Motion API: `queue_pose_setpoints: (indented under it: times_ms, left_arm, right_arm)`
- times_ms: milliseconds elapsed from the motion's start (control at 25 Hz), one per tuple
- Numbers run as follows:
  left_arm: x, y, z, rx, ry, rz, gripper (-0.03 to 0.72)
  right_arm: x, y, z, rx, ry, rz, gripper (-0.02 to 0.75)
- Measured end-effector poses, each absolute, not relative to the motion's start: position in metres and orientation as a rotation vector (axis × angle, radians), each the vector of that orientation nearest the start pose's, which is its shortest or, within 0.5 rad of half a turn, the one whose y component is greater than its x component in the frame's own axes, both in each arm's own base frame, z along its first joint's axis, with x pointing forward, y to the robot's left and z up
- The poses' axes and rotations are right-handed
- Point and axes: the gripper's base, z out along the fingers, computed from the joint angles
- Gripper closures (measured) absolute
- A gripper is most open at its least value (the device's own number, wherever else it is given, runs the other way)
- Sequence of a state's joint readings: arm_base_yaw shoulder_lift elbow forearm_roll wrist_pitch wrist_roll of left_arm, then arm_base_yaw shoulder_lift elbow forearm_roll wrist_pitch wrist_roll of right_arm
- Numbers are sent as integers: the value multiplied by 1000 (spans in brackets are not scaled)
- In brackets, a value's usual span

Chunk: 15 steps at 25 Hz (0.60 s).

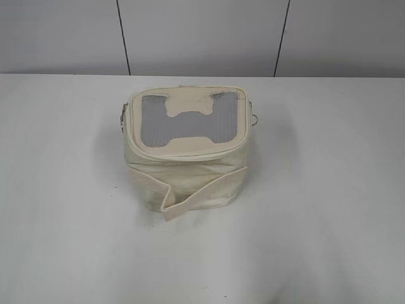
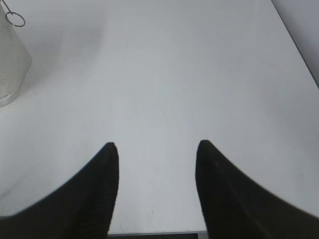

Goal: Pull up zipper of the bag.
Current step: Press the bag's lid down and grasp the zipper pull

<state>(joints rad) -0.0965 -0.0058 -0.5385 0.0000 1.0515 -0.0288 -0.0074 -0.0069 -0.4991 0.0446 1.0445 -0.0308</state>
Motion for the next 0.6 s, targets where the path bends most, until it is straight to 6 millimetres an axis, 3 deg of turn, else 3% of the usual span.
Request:
queue_pose_setpoints:
  times_ms: [600]
  left_arm:
    - [-10,1,289,67,1990,-81,480]
  right_arm:
    - [-5,4,278,-25,2021,33,337]
